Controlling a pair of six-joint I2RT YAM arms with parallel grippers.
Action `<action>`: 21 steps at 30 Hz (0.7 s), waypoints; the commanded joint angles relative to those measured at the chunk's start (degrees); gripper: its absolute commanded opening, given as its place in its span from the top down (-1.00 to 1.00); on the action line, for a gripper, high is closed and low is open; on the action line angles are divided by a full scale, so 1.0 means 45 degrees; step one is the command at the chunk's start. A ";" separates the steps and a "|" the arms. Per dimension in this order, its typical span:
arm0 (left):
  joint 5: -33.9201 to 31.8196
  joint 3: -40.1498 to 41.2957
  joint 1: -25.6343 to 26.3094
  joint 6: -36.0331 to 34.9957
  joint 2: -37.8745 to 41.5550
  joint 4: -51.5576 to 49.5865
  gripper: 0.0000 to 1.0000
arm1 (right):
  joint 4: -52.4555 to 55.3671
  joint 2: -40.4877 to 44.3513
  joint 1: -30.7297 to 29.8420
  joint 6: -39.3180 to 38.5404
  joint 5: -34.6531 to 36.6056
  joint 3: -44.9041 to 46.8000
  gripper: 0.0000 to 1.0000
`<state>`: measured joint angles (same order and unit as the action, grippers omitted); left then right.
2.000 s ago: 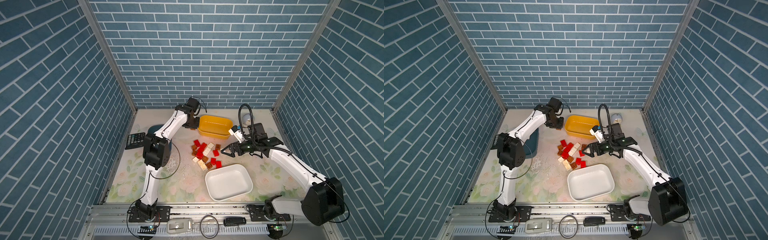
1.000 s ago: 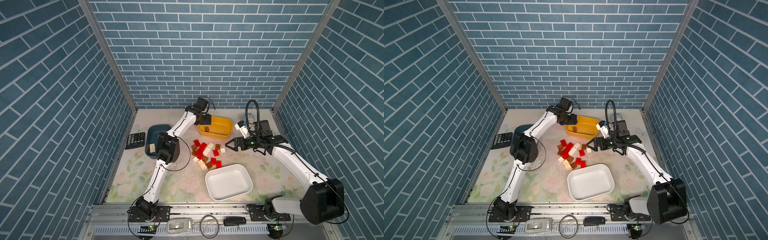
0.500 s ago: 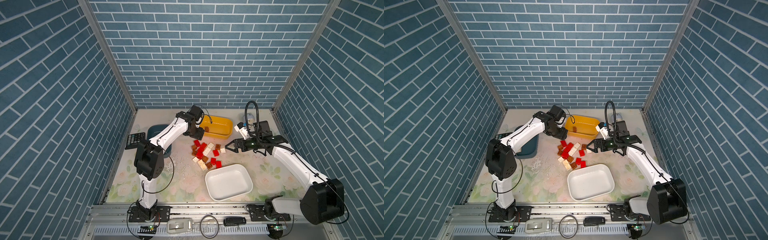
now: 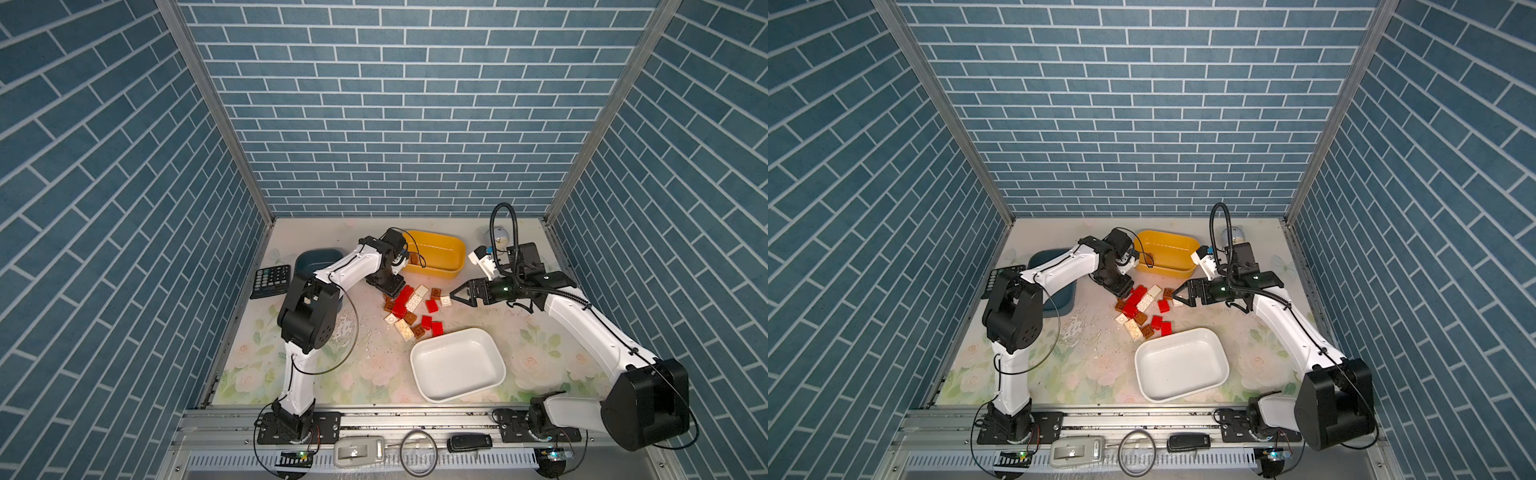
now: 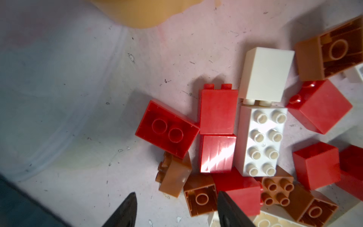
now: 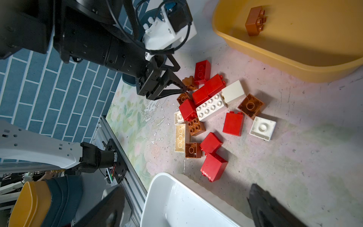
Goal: Sort the legos into containers by color
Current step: Pick up the lego from the center of the table.
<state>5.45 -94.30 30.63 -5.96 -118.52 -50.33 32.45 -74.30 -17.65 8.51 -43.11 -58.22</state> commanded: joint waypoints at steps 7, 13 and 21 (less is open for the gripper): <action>-0.0138 -0.0054 -0.0132 -0.0578 -0.0708 0.0176 -0.10 | 0.0398 0.0379 0.0035 -0.0521 -0.0146 0.0341 -0.97; -0.0089 -0.0058 -0.0303 -0.0473 -0.0843 0.0401 0.14 | 0.0390 0.0359 0.0034 -0.0525 -0.0146 0.0378 -0.97; 0.0175 -0.0157 -0.0389 -0.0476 -0.1155 0.0363 0.21 | 0.0378 0.0301 0.0034 -0.0525 -0.0243 0.0374 -0.97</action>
<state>5.52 -94.37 29.26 -7.81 -122.19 -48.47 33.01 -73.91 -17.65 8.51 -43.16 -57.14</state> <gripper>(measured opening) 0.396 0.988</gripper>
